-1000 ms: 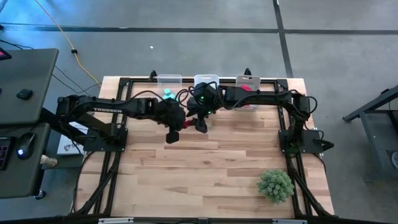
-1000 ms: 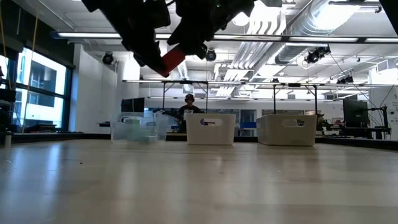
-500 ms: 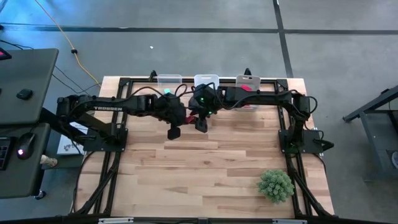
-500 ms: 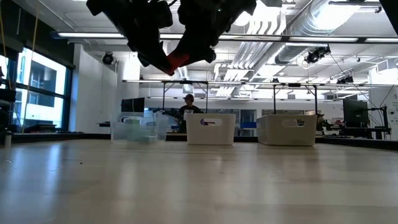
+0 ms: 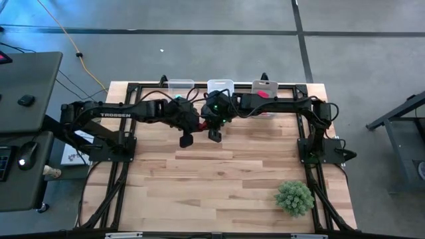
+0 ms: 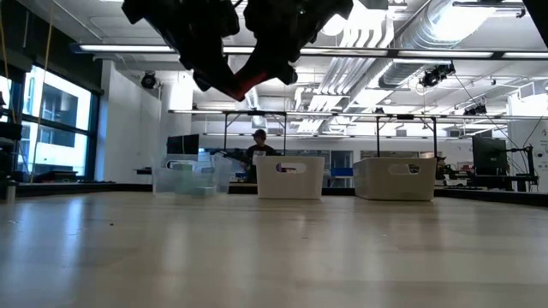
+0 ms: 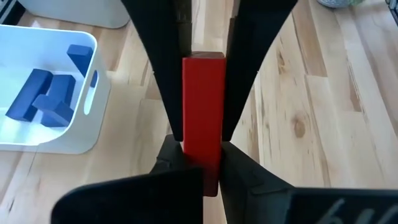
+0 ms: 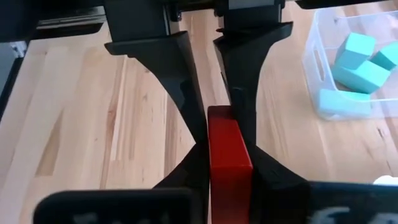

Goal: Sort & place blocks by color
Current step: Put the red block into the gray bin

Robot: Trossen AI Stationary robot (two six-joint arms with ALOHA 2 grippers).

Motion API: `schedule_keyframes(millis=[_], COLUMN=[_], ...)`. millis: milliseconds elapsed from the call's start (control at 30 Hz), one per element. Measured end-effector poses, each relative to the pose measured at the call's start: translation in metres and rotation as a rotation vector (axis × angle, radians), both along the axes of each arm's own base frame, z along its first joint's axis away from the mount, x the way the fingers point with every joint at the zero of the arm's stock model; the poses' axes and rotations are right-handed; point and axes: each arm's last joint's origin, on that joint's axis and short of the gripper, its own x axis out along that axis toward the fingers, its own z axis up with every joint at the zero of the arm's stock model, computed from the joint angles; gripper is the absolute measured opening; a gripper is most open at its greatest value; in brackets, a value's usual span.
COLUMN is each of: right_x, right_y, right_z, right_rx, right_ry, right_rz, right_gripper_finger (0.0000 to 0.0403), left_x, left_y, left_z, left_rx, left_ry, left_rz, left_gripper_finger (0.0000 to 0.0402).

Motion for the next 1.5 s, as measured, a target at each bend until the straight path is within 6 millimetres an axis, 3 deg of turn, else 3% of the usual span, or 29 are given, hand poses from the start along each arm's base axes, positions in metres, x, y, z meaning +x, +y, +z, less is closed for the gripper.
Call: schedule_keyframes(millis=[233, 500, 667, 833, 1300, 1500], right_x=[0.0, -0.002, -0.009, -0.019, -0.061, -0.086], right_y=[-0.001, -0.007, -0.011, -0.019, -0.092, -0.126], right_z=[0.0, -0.002, -0.007, -0.013, -0.02, -0.022], right_rx=[-0.023, -0.045, -0.054, -0.115, -0.267, -0.248], right_ry=[0.003, 0.037, 0.12, 0.24, 0.494, 0.582], right_rz=[-0.039, -0.121, -0.19, -0.281, -0.627, -0.726], right_gripper_finger=[0.0038, 0.0035, 0.0038, 0.0036, 0.0039, 0.0038], left_x=[-0.003, -0.009, -0.011, -0.014, -0.021, -0.024], left_y=[0.009, 0.017, 0.022, 0.03, 0.045, 0.05], left_z=[0.0, -0.003, -0.003, -0.003, -0.003, -0.003], left_rx=[-0.011, -0.024, -0.022, -0.015, -0.016, -0.017], left_ry=[-0.001, 0.04, 0.049, 0.051, 0.051, 0.051], left_rz=[0.043, 0.082, 0.109, 0.143, 0.201, 0.224], left_gripper_finger=[0.0014, 0.0078, 0.0121, 0.0135, 0.0132, 0.0132])
